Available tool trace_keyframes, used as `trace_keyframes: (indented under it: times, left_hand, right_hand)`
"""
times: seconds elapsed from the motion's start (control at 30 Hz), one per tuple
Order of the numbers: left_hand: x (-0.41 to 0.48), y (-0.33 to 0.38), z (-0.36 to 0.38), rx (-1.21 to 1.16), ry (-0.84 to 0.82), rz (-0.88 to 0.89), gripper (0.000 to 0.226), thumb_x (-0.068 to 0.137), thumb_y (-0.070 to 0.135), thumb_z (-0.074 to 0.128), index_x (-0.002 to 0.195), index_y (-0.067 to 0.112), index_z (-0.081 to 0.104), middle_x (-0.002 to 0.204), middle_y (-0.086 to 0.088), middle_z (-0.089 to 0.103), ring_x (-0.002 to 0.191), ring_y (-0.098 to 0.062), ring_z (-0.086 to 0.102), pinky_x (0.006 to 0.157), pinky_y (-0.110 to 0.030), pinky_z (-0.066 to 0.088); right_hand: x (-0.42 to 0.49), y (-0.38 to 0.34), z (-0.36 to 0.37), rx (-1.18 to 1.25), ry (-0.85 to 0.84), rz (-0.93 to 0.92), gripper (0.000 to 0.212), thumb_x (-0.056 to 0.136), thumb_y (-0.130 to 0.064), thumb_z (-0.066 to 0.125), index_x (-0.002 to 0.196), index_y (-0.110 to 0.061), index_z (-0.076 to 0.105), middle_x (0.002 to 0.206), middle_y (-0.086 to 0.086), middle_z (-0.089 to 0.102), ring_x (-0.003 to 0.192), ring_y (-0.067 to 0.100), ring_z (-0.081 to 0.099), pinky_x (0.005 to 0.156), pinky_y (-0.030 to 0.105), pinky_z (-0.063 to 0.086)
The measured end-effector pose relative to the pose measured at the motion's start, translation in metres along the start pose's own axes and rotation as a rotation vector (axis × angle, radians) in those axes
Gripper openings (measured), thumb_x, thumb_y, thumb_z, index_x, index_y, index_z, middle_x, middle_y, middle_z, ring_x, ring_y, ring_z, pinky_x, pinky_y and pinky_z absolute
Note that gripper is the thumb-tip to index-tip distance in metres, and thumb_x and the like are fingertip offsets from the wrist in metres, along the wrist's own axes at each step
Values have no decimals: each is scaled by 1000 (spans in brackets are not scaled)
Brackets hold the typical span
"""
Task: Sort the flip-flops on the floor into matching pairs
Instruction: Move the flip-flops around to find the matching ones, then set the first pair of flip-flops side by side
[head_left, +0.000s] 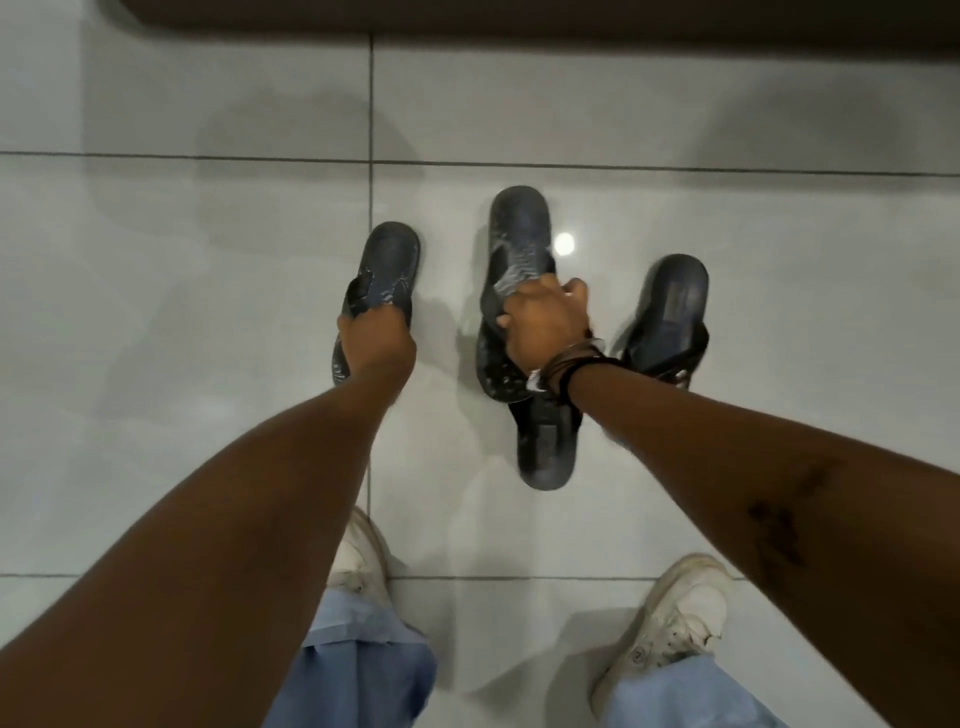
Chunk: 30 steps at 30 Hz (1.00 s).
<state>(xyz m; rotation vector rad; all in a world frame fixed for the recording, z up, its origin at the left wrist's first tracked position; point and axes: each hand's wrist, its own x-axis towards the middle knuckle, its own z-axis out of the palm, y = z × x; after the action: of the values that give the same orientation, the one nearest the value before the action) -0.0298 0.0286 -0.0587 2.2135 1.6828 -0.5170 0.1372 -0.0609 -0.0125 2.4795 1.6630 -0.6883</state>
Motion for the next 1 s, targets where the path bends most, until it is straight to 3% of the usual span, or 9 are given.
trace_keyframes:
  times: [0.13,0.33,0.43,0.5,0.63,0.77,0.9,1.0]
  left_hand:
    - [15,-22,-3,-80,-72,-45,19,93,16,52,103,7,65,97,-14,69,99,-34,59,98,-40,39]
    - [17,-38,3,-197,-150,-30,22,96,19,47,98,5,63,102,-17,68,100,-34,60,99,-44,42]
    - [12,-42,6,-166,-69,-39,19,95,16,47,82,12,59,91,-11,69,90,-31,60,94,-41,39]
    - [3,-39,2,-154,43,8,18,93,14,50,89,13,67,96,-9,68,92,-28,59,91,-42,37]
    - [-18,-11,-5,-89,203,399,17,87,13,55,99,17,66,104,-6,62,98,-27,57,88,-44,38]
    - [-40,50,0,89,162,990,30,81,7,60,109,13,67,108,-10,65,100,-31,60,89,-45,40]
    - [-43,83,11,500,59,1514,24,80,14,70,103,18,71,109,-2,68,102,-24,62,95,-40,44]
    - [-39,89,17,842,8,1615,19,75,20,75,93,25,75,103,5,71,97,-19,65,95,-37,46]
  right_hand:
    - [28,-63,33,41,-81,12,18,82,-17,57,95,-20,69,110,2,64,112,26,48,89,39,26]
    - [34,-105,79,3,-154,24,25,83,-23,56,104,-17,68,113,6,63,118,31,46,99,45,26]
    - [24,-112,85,40,-110,-22,23,82,-23,57,101,-20,69,114,6,63,118,29,47,102,51,24]
    - [15,-108,85,75,-74,-41,25,84,-25,57,106,-20,68,121,6,60,120,28,46,106,52,20]
    - [-2,-72,65,118,47,-39,32,78,-23,61,109,-20,65,121,6,58,115,28,51,104,50,23]
    - [-25,20,39,36,100,196,46,74,-22,60,120,-21,58,132,7,53,121,28,49,104,48,23]
    - [-48,118,26,-23,-130,430,53,85,-30,59,134,-16,47,145,12,41,135,32,35,110,54,23]
    - [-63,155,38,-10,-329,278,51,85,-33,62,133,-23,50,150,6,34,142,26,21,114,54,16]
